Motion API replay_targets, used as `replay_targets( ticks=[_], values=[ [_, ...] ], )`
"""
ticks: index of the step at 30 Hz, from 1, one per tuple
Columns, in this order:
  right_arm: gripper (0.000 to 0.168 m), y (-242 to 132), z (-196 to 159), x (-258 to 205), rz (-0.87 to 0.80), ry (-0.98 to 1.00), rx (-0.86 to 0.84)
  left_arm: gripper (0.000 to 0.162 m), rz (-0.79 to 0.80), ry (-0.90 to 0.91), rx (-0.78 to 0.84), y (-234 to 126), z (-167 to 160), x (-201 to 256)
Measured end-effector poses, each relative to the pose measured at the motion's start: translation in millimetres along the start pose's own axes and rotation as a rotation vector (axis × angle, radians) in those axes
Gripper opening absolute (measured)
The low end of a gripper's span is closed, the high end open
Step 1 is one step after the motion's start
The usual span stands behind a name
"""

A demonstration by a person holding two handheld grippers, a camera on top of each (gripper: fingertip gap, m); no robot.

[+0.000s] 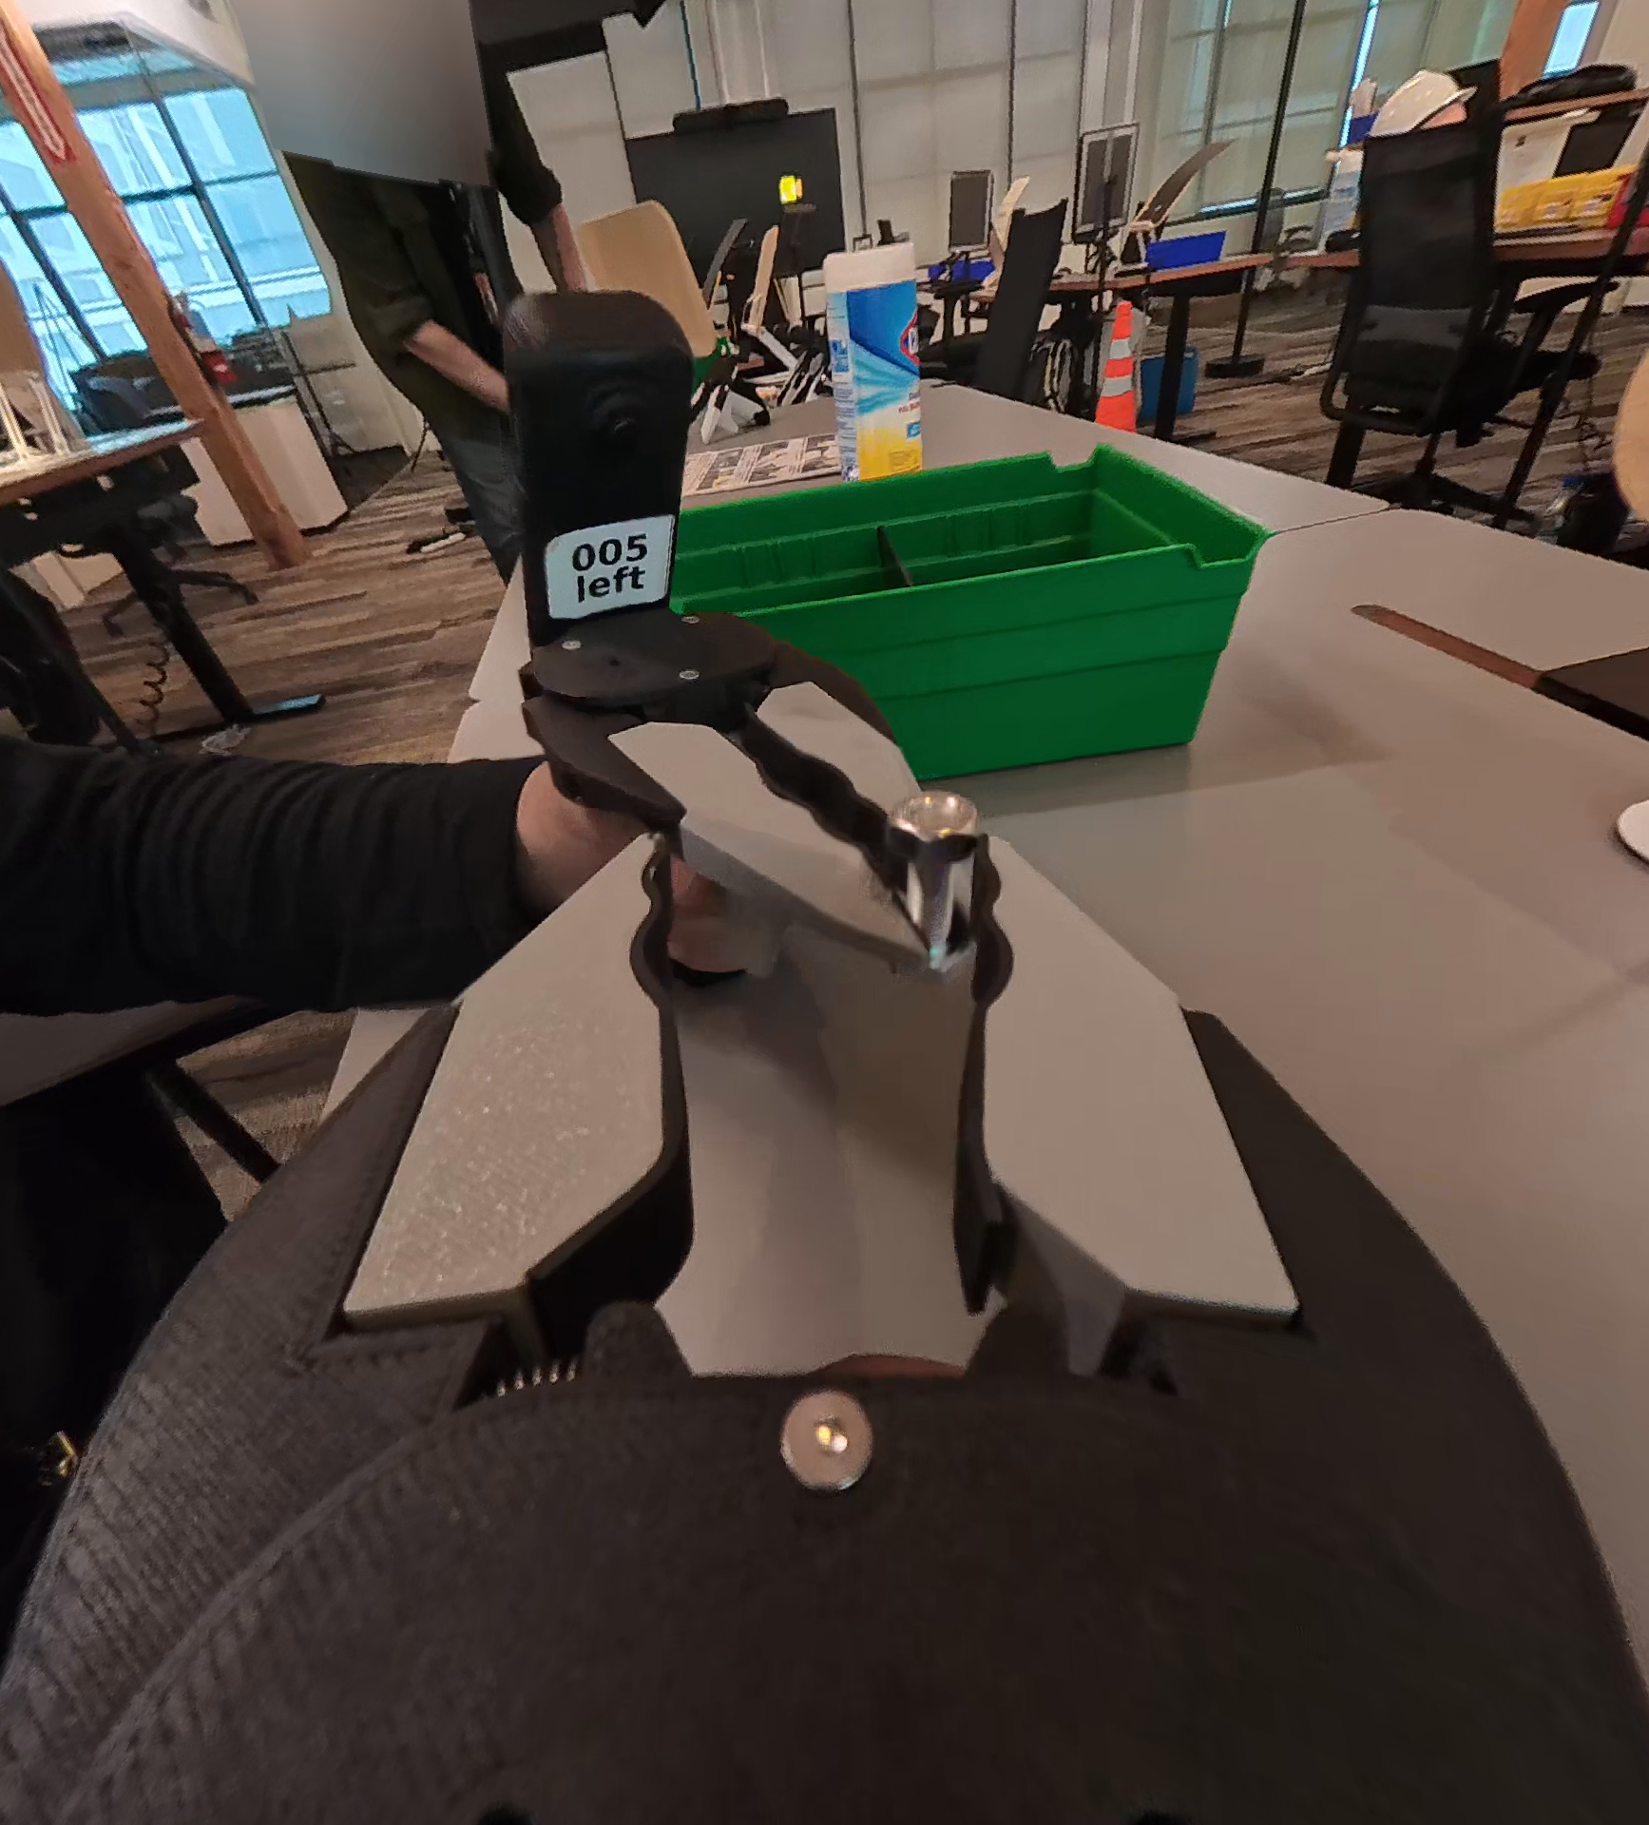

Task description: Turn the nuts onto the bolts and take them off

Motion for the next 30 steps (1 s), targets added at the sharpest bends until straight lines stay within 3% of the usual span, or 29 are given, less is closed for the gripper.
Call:
replay_targets(
  ticks=[2,8,13,18,20,22,30],
  values=[
    [0.051,-4,3,1,0.009,0.010,0.027,0.006,0.020,-0.019,0.007,-4,2,-6],
    [0.061,1,-1,4,-0.012,0.041,0.017,0.006,-0.062,0.016,-0.002,3,0,11],
    [0.062,12,-4,-7,0.078,0.065,0.008,0.006,-0.114,0.030,-0.025,9,-6,21],
    [0.069,7,-3,-1,0.026,0.051,0.007,0.006,0.030,0.017,0.009,2,0,0],
    [0.050,1,0,-1,0.041,0.042,0.022,0.006,0.079,-0.029,0.033,-5,3,-12],
    [0.052,-1,1,0,0.023,0.041,0.035,0.006,0.093,-0.052,0.052,-8,5,-17],
    [0.070,12,-7,2,-0.004,0.057,0.003,0.006,-0.087,0.043,-0.006,8,-4,18]
  ],
)
Point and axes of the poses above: each gripper's, where its closed fingertips meet, y out along the fingers, z out of its top, x = y × z across the jaws, the point moved 6 cm from there along -y, back along the fingers, and after that the axes turned 5 degrees about -y, right-handed, at the moved point
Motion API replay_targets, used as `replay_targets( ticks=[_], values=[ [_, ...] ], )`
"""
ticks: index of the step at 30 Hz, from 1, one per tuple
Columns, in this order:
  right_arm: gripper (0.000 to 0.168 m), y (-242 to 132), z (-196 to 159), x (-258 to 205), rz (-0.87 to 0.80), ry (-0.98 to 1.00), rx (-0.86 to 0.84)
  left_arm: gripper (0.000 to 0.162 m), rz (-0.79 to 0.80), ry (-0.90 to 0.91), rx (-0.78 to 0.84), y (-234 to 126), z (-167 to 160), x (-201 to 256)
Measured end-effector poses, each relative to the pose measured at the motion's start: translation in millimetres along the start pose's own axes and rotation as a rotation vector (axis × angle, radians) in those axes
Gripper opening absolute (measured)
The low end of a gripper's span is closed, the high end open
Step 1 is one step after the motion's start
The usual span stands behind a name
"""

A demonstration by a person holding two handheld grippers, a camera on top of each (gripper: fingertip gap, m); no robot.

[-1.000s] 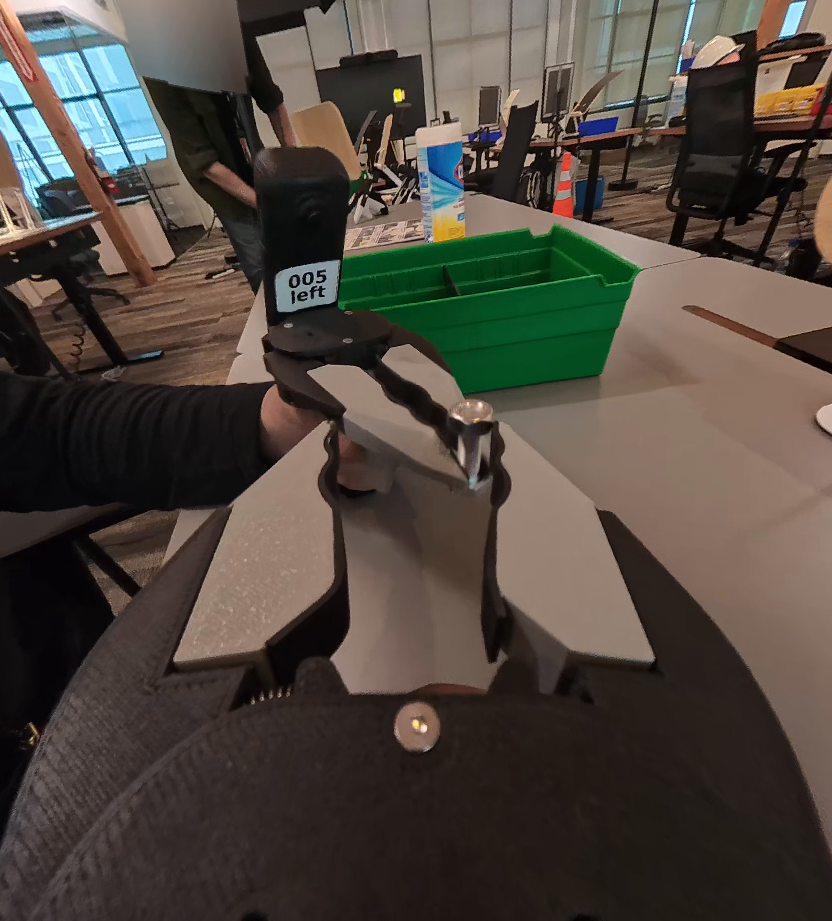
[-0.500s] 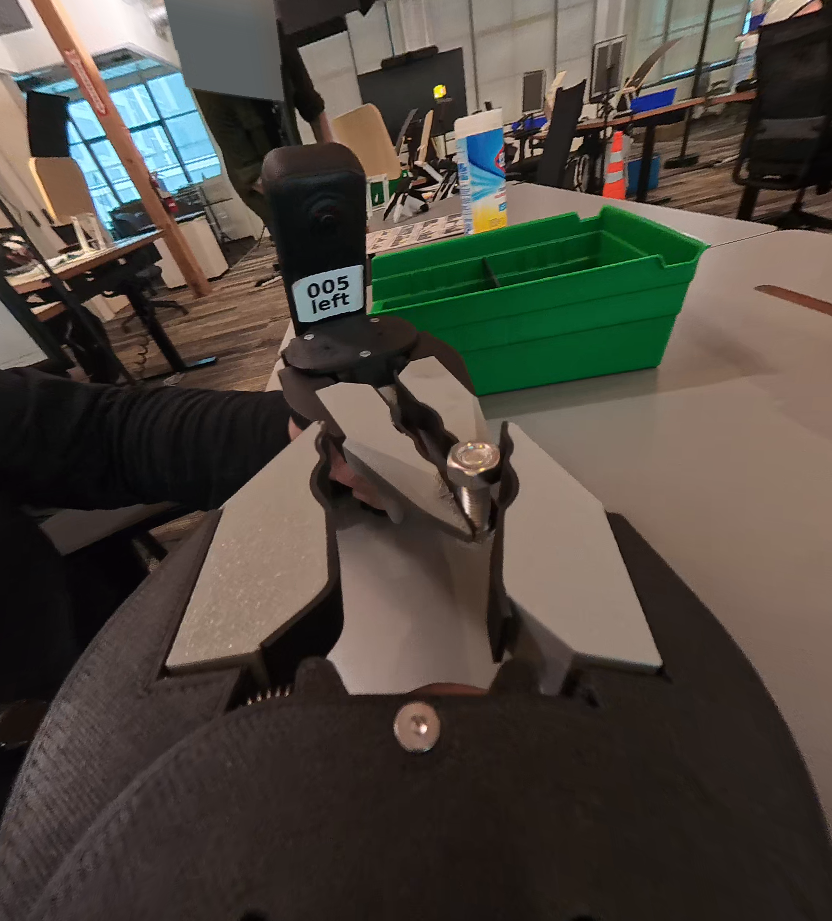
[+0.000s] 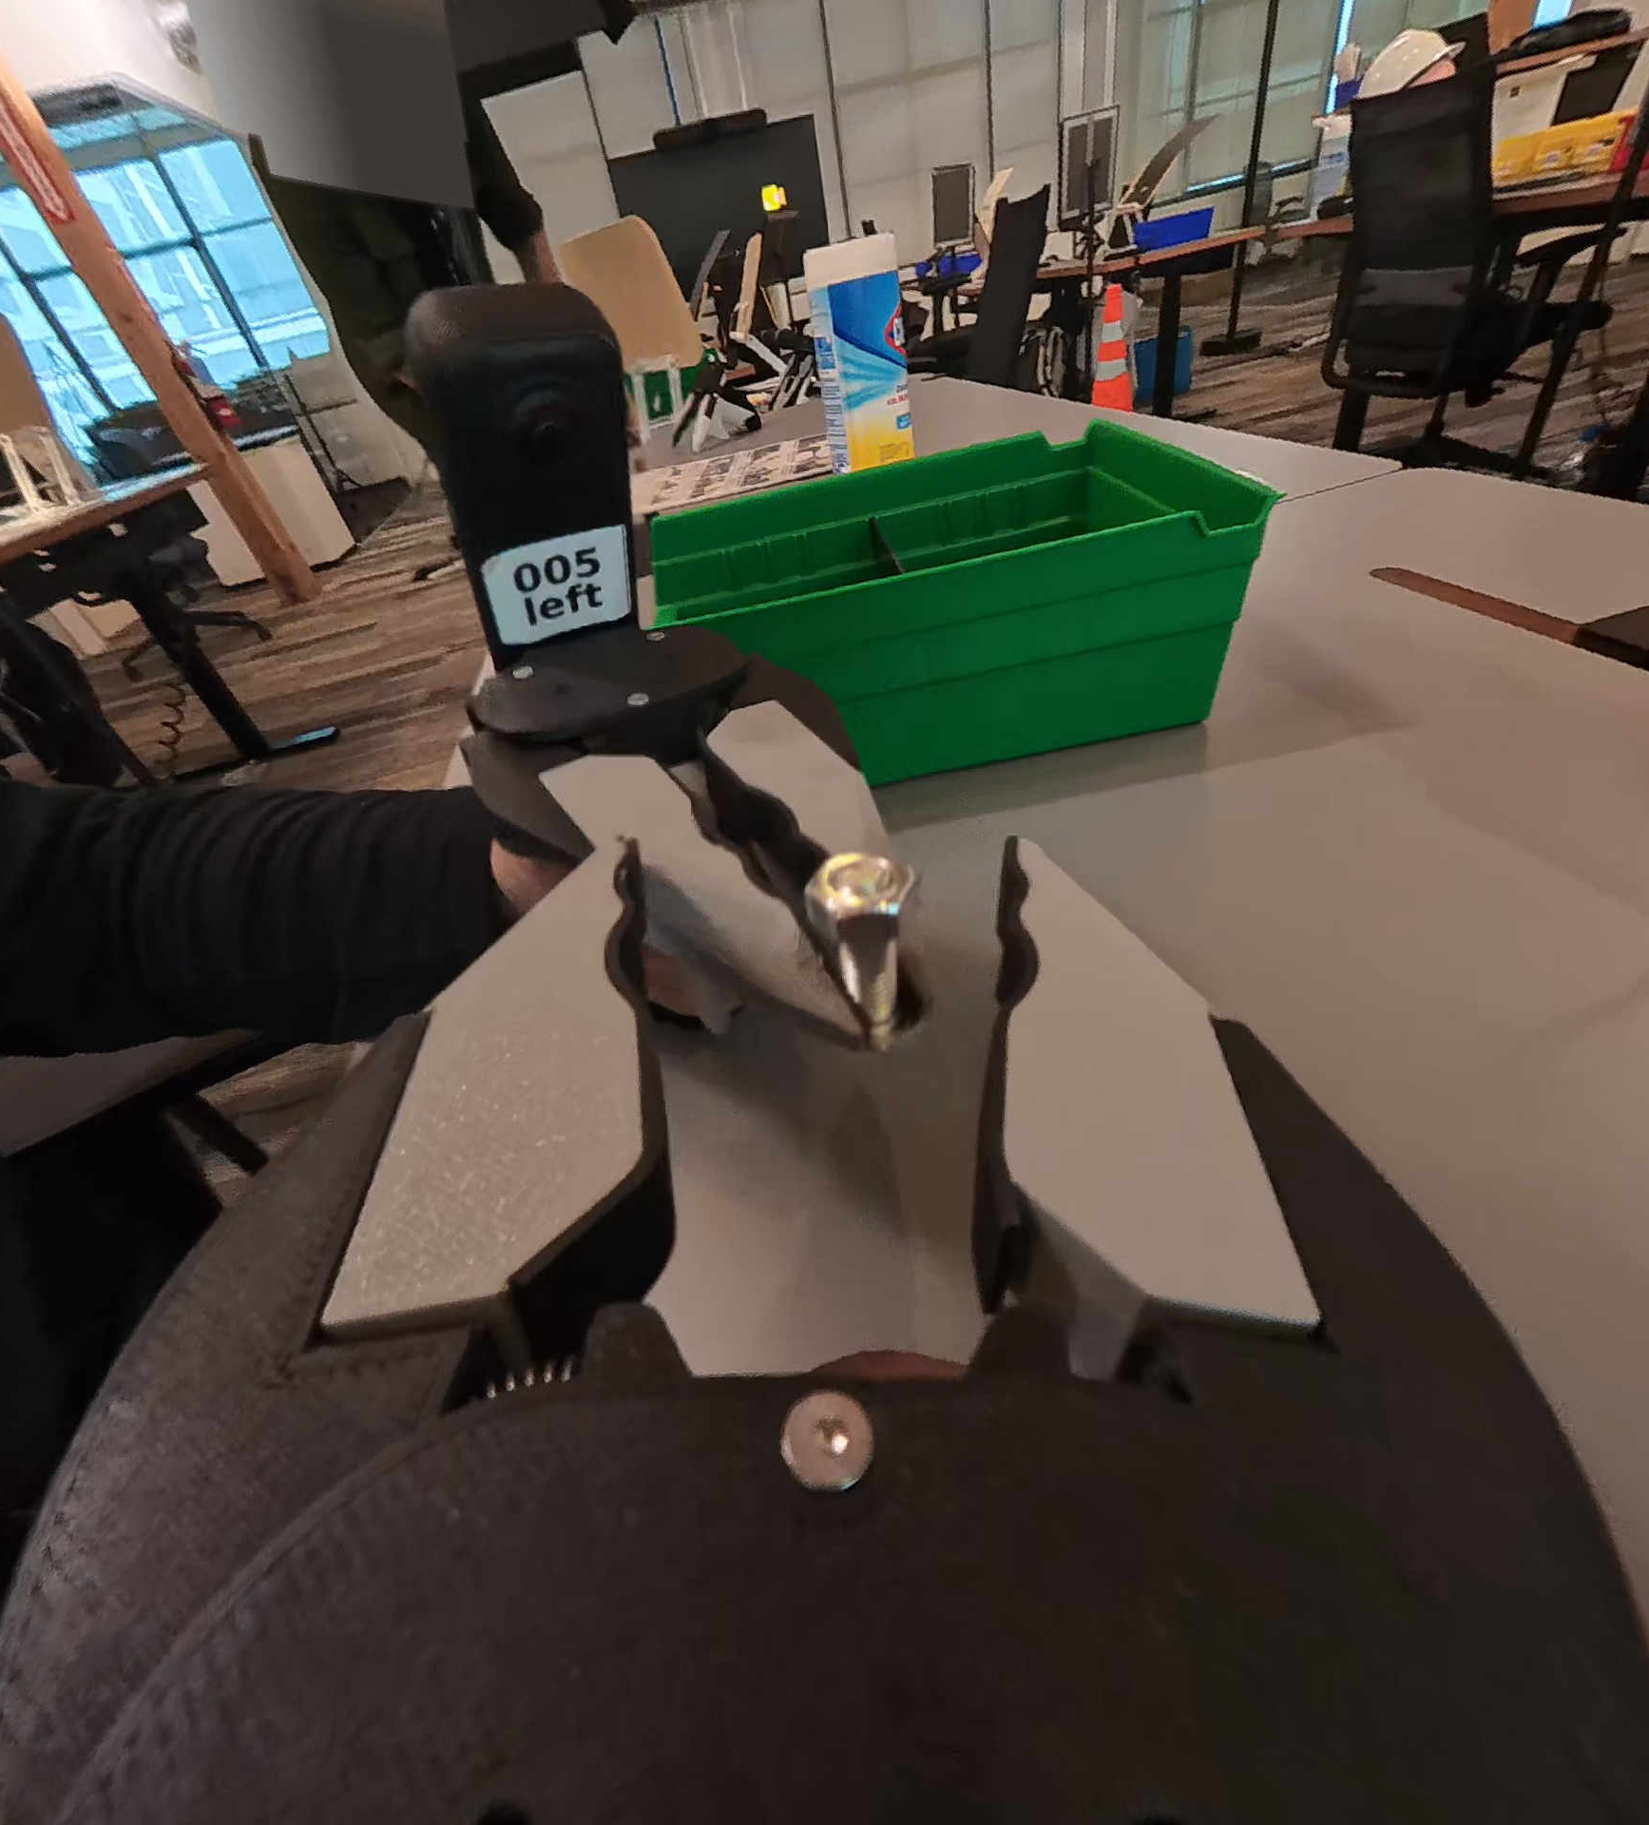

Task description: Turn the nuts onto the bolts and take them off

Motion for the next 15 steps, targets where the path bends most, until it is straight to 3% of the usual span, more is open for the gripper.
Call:
replay_targets(
  ticks=[4,6,9,11,15],
  values=[
    [0.061,1,-1,-7,0.049,-0.012,-0.010,0.006,0.038,0.016,-0.031,3,-5,-3],
    [0.072,1,-1,-5,0.012,-0.040,-0.030,0.006,0.081,-0.012,-0.025,0,-4,-12],
    [0.072,-5,2,-1,-0.022,-0.053,-0.026,0.006,0.156,-0.065,0.017,-10,1,-27],
    [0.051,-10,5,-3,0.012,-0.040,0.005,0.006,0.168,-0.109,0.045,-15,4,-33],
    [0.066,-9,5,2,-0.023,-0.012,0.017,0.006,0.131,-0.090,0.043,-12,5,-26]
  ],
)
Point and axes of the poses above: each gripper's, where its closed fingertips meet, y out along the fingers, z out of its top, x = y × z across the jaws, the point moved 6 cm from there along -y, back along the fingers, and after that the axes turned 5 degrees about -y, right-handed, at the moved point
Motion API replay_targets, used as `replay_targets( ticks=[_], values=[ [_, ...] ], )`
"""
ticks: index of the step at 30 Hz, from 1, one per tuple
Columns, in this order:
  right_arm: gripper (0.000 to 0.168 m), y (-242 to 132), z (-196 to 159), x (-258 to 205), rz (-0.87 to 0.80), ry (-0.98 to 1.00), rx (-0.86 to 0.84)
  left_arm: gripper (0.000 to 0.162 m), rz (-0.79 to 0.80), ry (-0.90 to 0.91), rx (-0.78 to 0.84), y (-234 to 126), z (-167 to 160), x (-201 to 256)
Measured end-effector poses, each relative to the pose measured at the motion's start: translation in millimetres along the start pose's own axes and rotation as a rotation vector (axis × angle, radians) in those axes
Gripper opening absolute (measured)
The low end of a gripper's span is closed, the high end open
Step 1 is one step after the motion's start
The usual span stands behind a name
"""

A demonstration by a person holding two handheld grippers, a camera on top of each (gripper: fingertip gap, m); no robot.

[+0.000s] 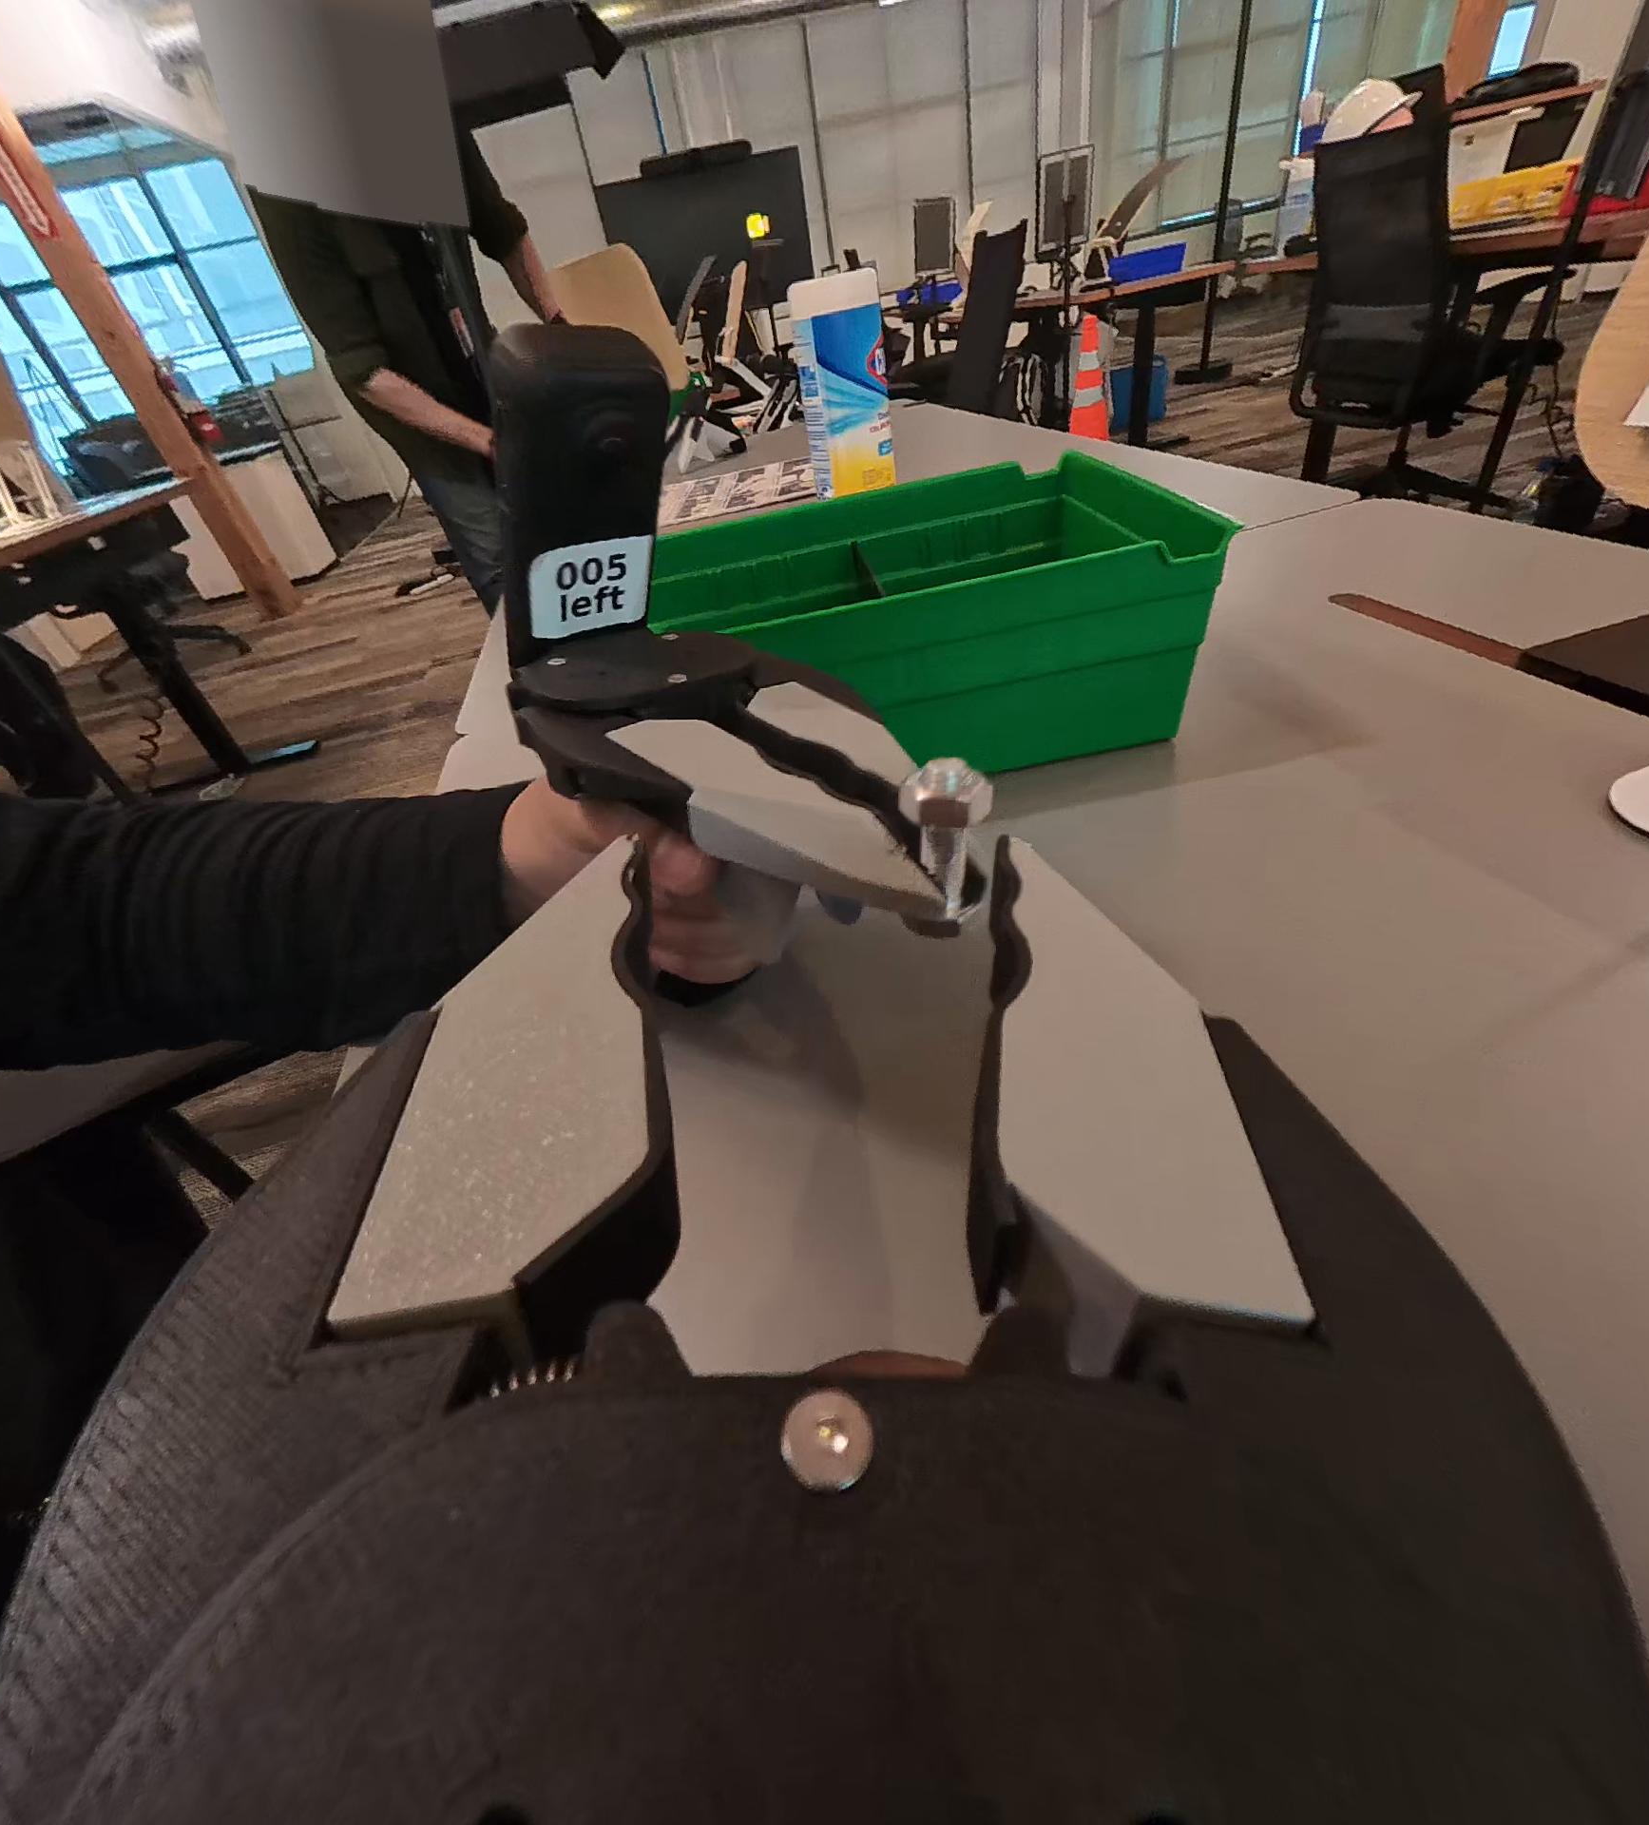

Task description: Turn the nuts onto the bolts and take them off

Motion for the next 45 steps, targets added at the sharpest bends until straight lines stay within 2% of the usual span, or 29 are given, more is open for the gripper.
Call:
replay_targets(
  ticks=[4,6,8,9,10,11,13,15,19,21,23,25,26,27,31,37,39,41,45],
  values=[
    [0.068,5,-3,-2,0.007,-0.002,-0.012,0.006,-0.072,0.046,-0.048,8,-8,16],
    [0.070,7,-4,-6,0.040,0.007,-0.024,0.006,-0.039,0.070,-0.057,10,-9,14],
    [0.073,5,-4,-3,0.004,-0.018,-0.037,0.006,0.046,0.053,-0.040,6,-6,1],
    [0.067,3,-3,-3,0.002,-0.032,-0.035,0.006,0.117,0.027,-0.010,1,-2,-9],
    [0.040,1,-2,-8,0.054,-0.036,-0.023,0.006,0.182,0.005,0.024,-5,2,-20],
    [0.040,-1,0,-10,0.070,-0.024,-0.003,0.006,0.205,-0.009,0.046,-11,6,-27],
    [0.058,0,1,-6,0.039,-0.006,-0.001,0.006,0.177,-0.039,0.082,-17,11,-29],
    [0.065,1,-1,-4,0.023,-0.004,-0.009,0.006,0.143,-0.050,0.081,-13,10,-23],
    [0.067,3,-3,-2,-0.003,-0.004,-0.017,0.006,-0.040,0.015,-0.003,3,-1,9],
    [0.068,4,-4,-1,-0.002,0.009,-0.023,0.006,-0.080,0.075,-0.039,9,-7,22],
    [0.061,4,-5,-4,0.035,0.014,-0.024,0.006,-0.021,0.102,-0.055,12,-9,19],
    [0.073,3,-5,-2,0.002,0.000,-0.038,0.006,0.075,0.062,-0.037,8,-6,2],
    [0.064,2,-4,-3,0.004,-0.016,-0.038,0.006,0.134,0.013,-0.006,2,-2,-10],
    [0.039,0,-2,-8,0.055,-0.021,-0.024,0.006,0.178,-0.028,0.020,-4,1,-21],
    [0.053,0,1,-6,0.035,-0.007,-0.005,0.006,0.203,-0.040,0.043,-14,6,-31],
    [0.051,-2,-4,8,-0.074,0.010,-0.026,0.006,0.011,0.089,-0.050,8,-7,10],
    [0.040,-4,-4,12,-0.097,0.027,-0.021,0.006,0.009,0.121,-0.090,11,-13,14],
    [0.013,-5,-6,13,-0.084,0.038,-0.031,0.006,0.028,0.125,-0.097,12,-14,12],
    [0.010,-3,-9,14,-0.089,0.041,-0.055,0.006,0.025,0.131,-0.099,11,-14,13]
  ],
)
Point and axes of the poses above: each gripper's, where its closed fingertips meet, y out along the fingers, z out of its top, x = y × z across the jaws, the point moved 6 cm from there along -y, back along the fingers, and after that the axes turned 5 degrees about -y, right-handed, at the moved point
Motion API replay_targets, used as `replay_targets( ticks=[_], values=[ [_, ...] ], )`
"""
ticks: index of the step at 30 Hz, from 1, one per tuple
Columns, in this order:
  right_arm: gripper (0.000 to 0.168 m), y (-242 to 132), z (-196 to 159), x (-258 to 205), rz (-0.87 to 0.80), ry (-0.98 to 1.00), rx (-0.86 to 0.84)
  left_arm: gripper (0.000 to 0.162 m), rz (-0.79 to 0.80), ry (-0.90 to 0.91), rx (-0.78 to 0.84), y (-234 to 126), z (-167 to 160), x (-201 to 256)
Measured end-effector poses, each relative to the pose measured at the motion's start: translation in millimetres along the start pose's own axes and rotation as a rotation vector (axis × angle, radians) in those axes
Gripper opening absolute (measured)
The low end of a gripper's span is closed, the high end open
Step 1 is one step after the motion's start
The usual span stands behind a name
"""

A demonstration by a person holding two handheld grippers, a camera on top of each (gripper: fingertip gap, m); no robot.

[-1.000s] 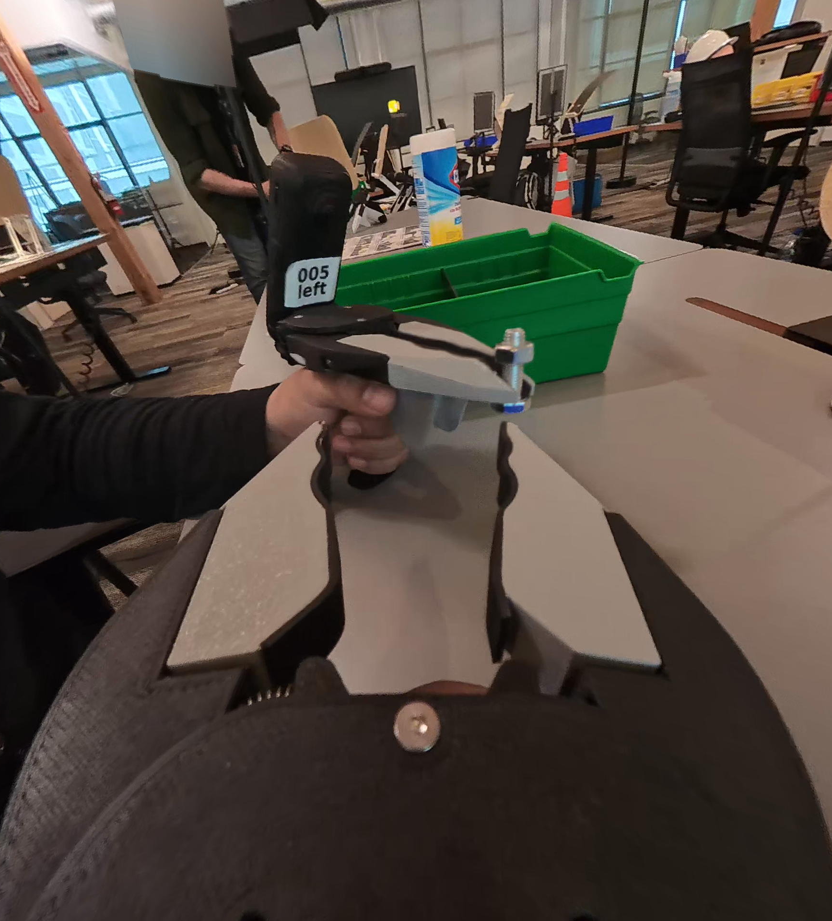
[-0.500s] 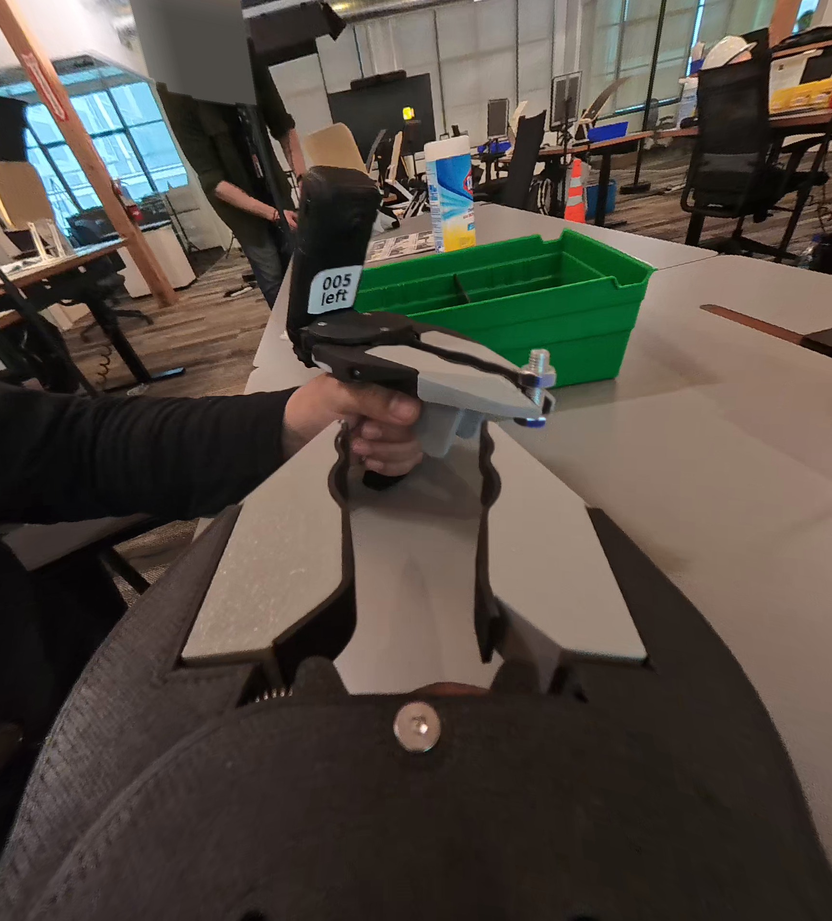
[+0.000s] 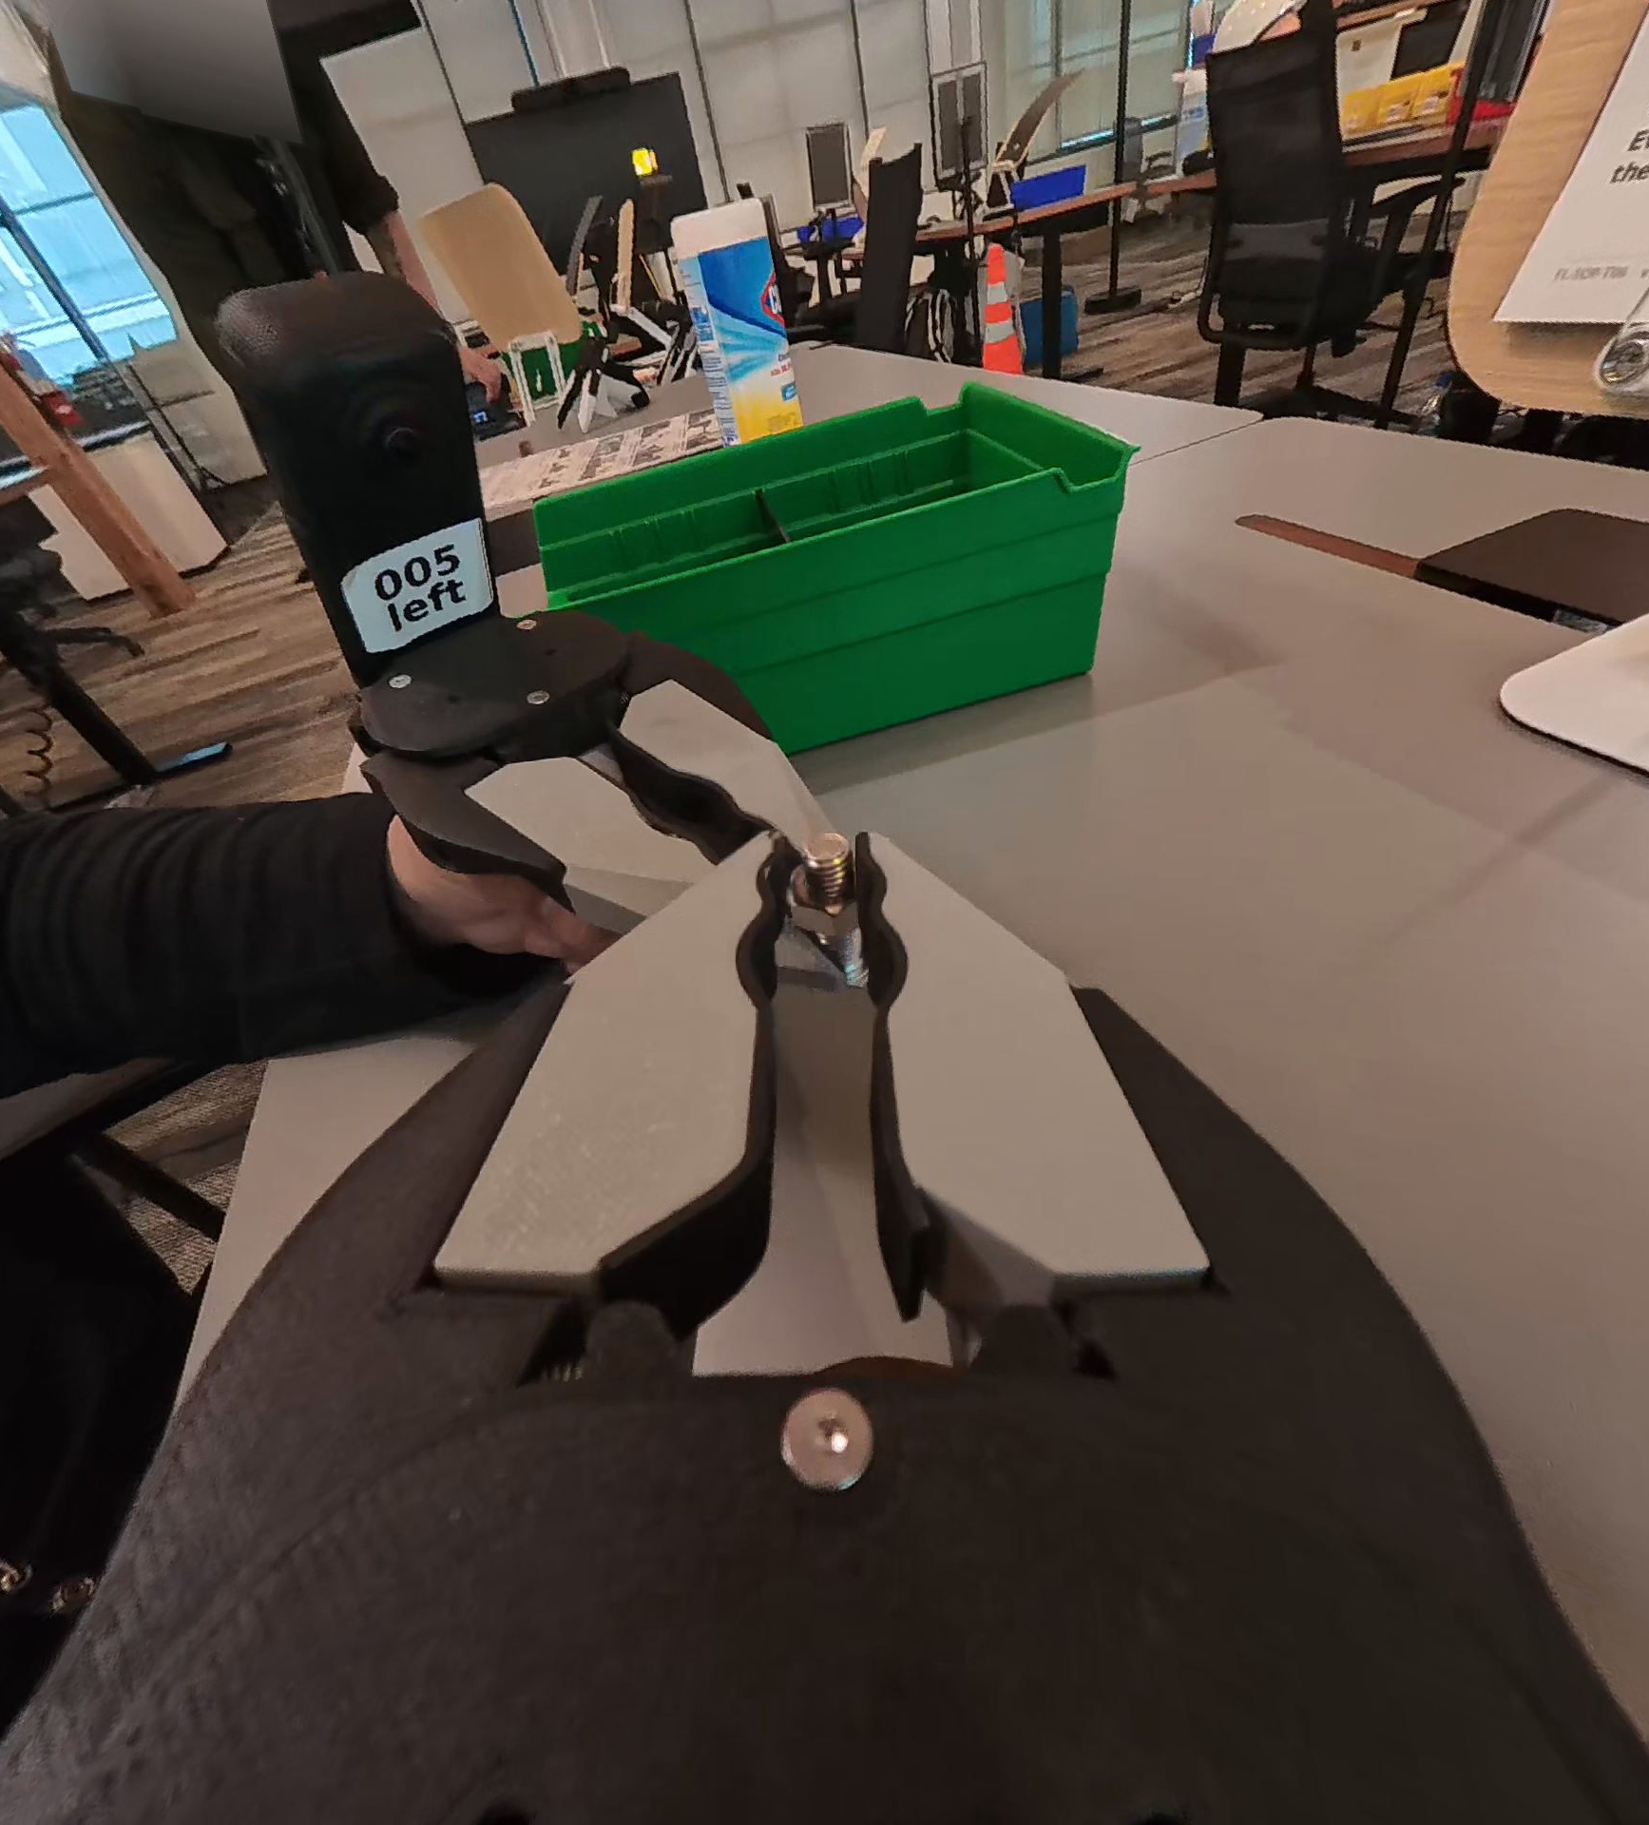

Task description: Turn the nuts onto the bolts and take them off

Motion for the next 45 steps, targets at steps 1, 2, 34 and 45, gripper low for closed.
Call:
replay_targets(
  ticks=[1,2,34,45],
  values=[
    [0.009,1,-1,0,-0.002,0.001,-0.006,0.006,0.000,0.002,-0.005,0,-1,0],
    [0.007,1,-1,1,-0.018,-0.008,-0.013,0.006,0.002,0.001,-0.008,1,-1,0],
    [0.006,-227,46,55,-0.771,-0.072,-0.123,0.028,0.073,-0.067,-0.056,3,-5,-11],
    [0.010,-260,-45,100,-0.864,0.144,-0.438,0.026,0.084,-0.080,-0.050,1,-4,-14]
  ],
)
Point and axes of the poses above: each gripper's, where its closed fingertips meet, y out along the fingers, z out of its top, x = y × z across the jaws, the point moved 6 cm from there along -y, back along the fingers, and after that the axes turned 5 degrees about -y, right-handed, at the moved point
